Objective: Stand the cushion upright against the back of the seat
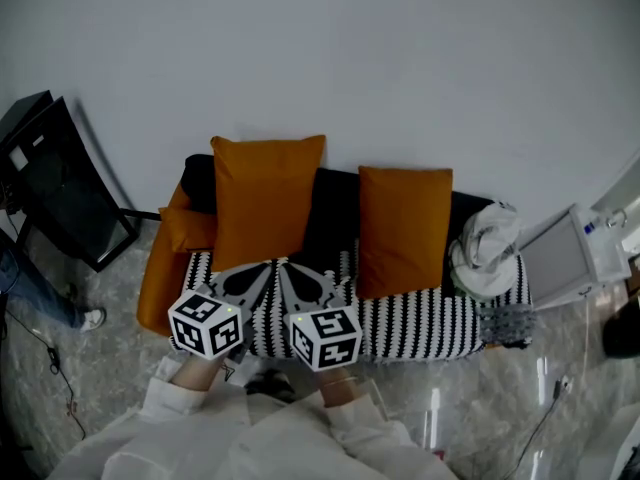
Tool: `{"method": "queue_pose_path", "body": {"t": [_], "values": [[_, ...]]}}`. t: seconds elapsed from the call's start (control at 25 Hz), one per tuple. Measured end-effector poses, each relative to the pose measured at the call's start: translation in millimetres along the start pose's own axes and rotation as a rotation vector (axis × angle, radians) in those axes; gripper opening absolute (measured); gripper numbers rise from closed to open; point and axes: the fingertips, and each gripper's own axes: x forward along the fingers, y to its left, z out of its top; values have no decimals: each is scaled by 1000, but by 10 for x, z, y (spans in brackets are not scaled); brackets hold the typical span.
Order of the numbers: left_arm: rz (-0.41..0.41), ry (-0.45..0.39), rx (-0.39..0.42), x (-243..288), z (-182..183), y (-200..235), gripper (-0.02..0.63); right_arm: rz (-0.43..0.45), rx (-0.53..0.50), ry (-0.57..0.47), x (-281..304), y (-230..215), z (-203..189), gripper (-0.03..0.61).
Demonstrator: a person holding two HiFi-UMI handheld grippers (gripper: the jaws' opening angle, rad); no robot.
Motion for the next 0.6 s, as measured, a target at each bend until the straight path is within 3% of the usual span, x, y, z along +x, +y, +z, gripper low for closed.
{"method": "queue_pose_path", "body": {"t": [0.6], "values": [[26, 19, -2, -61, -11, 185, 8, -19, -23, -14, 67, 22, 89, 14]]}}
